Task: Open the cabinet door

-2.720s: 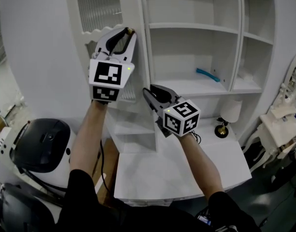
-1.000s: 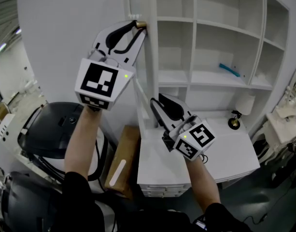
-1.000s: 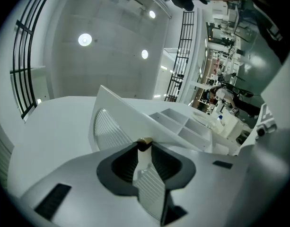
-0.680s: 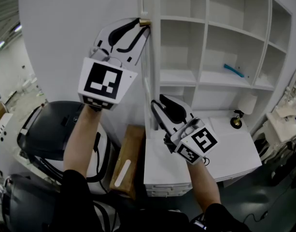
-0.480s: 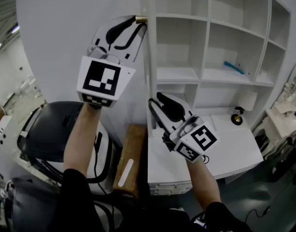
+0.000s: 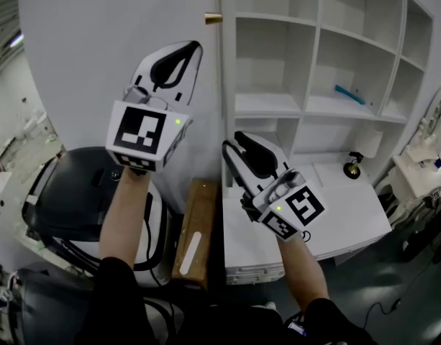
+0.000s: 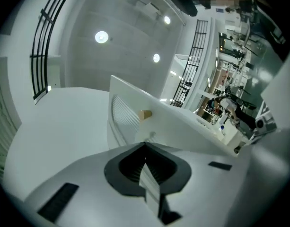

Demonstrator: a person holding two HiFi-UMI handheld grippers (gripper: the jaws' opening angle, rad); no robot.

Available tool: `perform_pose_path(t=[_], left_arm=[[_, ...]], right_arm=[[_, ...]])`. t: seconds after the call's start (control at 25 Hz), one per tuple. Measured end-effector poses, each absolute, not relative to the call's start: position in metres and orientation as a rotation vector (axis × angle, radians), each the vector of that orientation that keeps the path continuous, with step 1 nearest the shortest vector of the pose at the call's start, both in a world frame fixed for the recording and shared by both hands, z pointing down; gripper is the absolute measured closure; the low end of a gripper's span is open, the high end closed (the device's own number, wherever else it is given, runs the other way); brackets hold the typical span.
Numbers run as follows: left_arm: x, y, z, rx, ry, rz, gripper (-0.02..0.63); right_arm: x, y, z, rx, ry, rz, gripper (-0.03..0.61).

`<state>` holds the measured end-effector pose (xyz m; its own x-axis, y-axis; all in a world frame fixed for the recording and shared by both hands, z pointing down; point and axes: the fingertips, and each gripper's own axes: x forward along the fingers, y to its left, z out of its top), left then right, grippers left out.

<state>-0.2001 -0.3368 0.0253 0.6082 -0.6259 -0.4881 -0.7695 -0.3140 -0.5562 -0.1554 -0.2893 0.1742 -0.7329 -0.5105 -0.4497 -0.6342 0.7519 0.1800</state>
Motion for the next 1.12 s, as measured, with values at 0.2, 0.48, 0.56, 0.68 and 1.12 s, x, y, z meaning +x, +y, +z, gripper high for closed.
perform_pose_path(t=[0.2, 0.48, 0.56, 0.68, 1.12], left_arm=[[-0.211, -0.325, 0.083, -2.125, 1.118, 0.281, 0.601], [-0.194, -0.302, 0.143, -2.252, 1.153, 0.305, 0.601], [-0.191, -0.296, 0.157, -2.286, 1.174, 0.324, 0.601], [-0.183, -0.288, 0.18, -2.329, 1.198, 0.326, 0.601], [-0.161, -0.265, 0.243, -2.483, 1.26, 0.303, 0.601]], right_arm=[[-0.155, -0.287, 0.176, -0.901, 2.56, 0.515, 0.46], [-0.148, -0.28, 0.171, -0.92, 2.512, 0.54, 0.469], [-0.141, -0.277, 0.17, -0.942, 2.491, 0.536, 0.475], [-0.126, -0.272, 0.172, -0.996, 2.464, 0.527, 0.501], [-0.066, -0.281, 0.222, -1.264, 2.415, 0.362, 0.546]])
